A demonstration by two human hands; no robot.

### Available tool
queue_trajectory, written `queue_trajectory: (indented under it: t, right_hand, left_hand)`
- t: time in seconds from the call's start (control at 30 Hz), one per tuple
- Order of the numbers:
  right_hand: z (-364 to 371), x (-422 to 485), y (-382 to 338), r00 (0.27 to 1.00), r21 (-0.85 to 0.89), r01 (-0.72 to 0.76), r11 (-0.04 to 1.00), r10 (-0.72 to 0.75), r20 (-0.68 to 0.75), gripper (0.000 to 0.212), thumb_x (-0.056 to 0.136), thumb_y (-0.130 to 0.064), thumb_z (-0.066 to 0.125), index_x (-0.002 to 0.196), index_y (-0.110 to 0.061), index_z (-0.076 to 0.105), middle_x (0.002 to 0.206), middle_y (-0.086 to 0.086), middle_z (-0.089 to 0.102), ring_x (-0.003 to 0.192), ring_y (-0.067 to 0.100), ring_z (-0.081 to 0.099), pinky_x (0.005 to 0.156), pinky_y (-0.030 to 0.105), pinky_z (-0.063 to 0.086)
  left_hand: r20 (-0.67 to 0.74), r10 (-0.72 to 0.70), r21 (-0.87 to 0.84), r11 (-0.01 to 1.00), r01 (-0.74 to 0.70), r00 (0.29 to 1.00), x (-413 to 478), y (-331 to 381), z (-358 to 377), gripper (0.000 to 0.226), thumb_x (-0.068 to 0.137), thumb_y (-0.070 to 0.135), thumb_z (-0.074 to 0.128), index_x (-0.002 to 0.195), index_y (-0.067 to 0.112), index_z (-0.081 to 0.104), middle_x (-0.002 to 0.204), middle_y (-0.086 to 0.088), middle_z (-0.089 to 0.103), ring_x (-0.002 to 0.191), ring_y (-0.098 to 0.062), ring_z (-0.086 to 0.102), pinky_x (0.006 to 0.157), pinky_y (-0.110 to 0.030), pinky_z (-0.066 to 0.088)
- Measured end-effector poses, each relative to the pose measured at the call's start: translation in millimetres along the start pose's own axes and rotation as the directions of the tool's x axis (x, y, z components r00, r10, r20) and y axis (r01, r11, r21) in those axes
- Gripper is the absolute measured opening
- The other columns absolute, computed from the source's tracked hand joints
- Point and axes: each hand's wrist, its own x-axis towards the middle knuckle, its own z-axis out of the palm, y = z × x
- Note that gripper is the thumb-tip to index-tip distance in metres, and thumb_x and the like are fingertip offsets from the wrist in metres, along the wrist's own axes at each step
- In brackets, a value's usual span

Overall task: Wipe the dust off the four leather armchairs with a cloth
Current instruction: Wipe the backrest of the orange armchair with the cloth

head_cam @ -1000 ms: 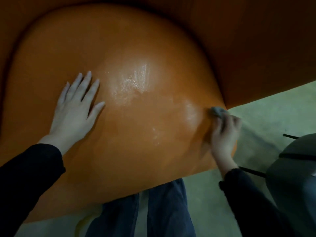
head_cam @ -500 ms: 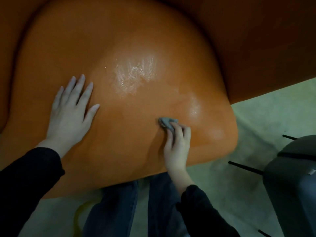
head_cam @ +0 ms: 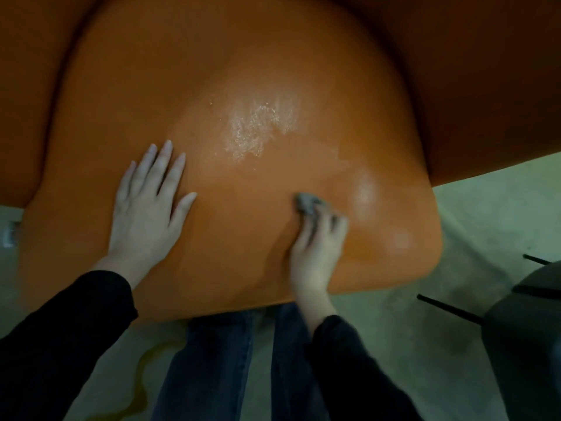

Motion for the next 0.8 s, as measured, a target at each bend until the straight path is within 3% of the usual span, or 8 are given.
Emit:
queue_trajectory:
  t: [0.13,0.2,0.3,0.4,0.47,0.57,0.67,0.8]
  right_hand:
    - [-5.7,6.1,-30.6,0.937,0.192,0.166,0.967,-0.215,0.275,0.025,0.095,-0.013,0.050,0.113,0.001,0.061,0.105,0.016,0.053,0.095,0.028,0.055,0.078,0.038,0.052]
    - [-18.3,48.6,-37.9,0.944,0.194,0.208,0.959,-0.248,0.217,0.028,0.094,-0.012,0.045,0.111,0.004,0.062,0.104,0.021,0.053,0.095,0.033,0.054,0.080,0.039,0.049]
    - [-44.8,108.2,-54.3,0.939,0.137,0.265,0.954,-0.288,0.189,0.028,0.096,0.001,0.045,0.121,0.010,0.054,0.121,0.031,0.049,0.113,0.038,0.047,0.087,0.021,0.031]
    - [-25.7,157.7,-36.8,0.921,0.012,0.342,0.939,-0.338,0.195,0.029,0.097,-0.005,0.046,0.123,0.006,0.054,0.121,0.026,0.049,0.113,0.036,0.047,0.096,0.029,0.036]
    - [-0.4,162.2,-24.3,0.914,-0.007,0.357,0.934,-0.348,0.211,0.028,0.094,-0.009,0.048,0.116,0.003,0.059,0.111,0.022,0.052,0.102,0.034,0.052,0.089,0.038,0.045]
    - [17.0,106.5,-17.6,0.825,0.049,0.501,0.864,-0.494,0.274,0.024,0.094,-0.011,0.050,0.107,0.005,0.062,0.103,0.022,0.057,0.093,0.035,0.055,0.081,0.036,0.044]
    - [10.5,47.6,-17.8,0.709,0.163,0.591,0.790,-0.605,0.362,0.018,0.090,0.000,0.059,0.107,0.005,0.063,0.104,0.021,0.058,0.095,0.035,0.055,0.082,0.041,0.048]
    - [-7.0,47.3,-17.0,0.521,0.299,0.687,0.662,-0.736,0.433,0.019,0.093,-0.006,0.057,0.107,0.003,0.065,0.105,0.019,0.059,0.097,0.030,0.053,0.083,0.037,0.048]
  left_hand:
    - [0.014,-0.033,-0.001,0.999,0.033,0.999,-1.2,5.9,-1.7,0.062,0.101,0.046,0.023,0.152,0.011,0.028,0.161,-0.007,0.018,0.150,-0.022,0.011,0.120,-0.037,0.003]
    - [0.026,-0.041,0.014,0.999,0.041,0.999,0.2,6.2,-0.8,0.062,0.101,0.046,0.023,0.152,0.011,0.028,0.161,-0.007,0.019,0.150,-0.022,0.011,0.120,-0.035,0.000]
    - [0.012,-0.055,0.023,0.998,0.055,0.998,-1.4,8.1,0.2,0.062,0.101,0.046,0.023,0.152,0.012,0.029,0.161,-0.007,0.019,0.150,-0.022,0.011,0.120,-0.035,0.002]
    - [0.001,-0.063,0.013,0.998,0.063,0.998,-2.6,9.6,0.0,0.060,0.102,0.045,0.024,0.152,0.012,0.029,0.161,-0.006,0.018,0.150,-0.022,0.011,0.120,-0.035,0.002]
    - [-0.008,-0.080,0.005,0.997,0.080,0.997,-3.1,8.8,1.0,0.060,0.102,0.045,0.026,0.152,0.012,0.028,0.162,-0.006,0.018,0.150,-0.022,0.011,0.120,-0.035,0.001]
    - [-0.006,-0.092,0.039,0.995,0.092,0.996,-2.5,9.9,1.3,0.060,0.102,0.044,0.027,0.152,0.012,0.028,0.161,-0.007,0.019,0.149,-0.023,0.012,0.120,-0.036,0.003]
    - [0.000,-0.085,0.035,0.996,0.085,0.996,-2.6,9.6,0.6,0.060,0.102,0.044,0.028,0.152,0.012,0.029,0.161,-0.007,0.020,0.149,-0.022,0.012,0.120,-0.037,0.004]
    - [-0.006,-0.097,0.011,0.995,0.097,0.995,-2.3,11.4,-2.5,0.060,0.101,0.045,0.026,0.152,0.013,0.029,0.161,-0.006,0.020,0.149,-0.022,0.013,0.121,-0.038,0.005]
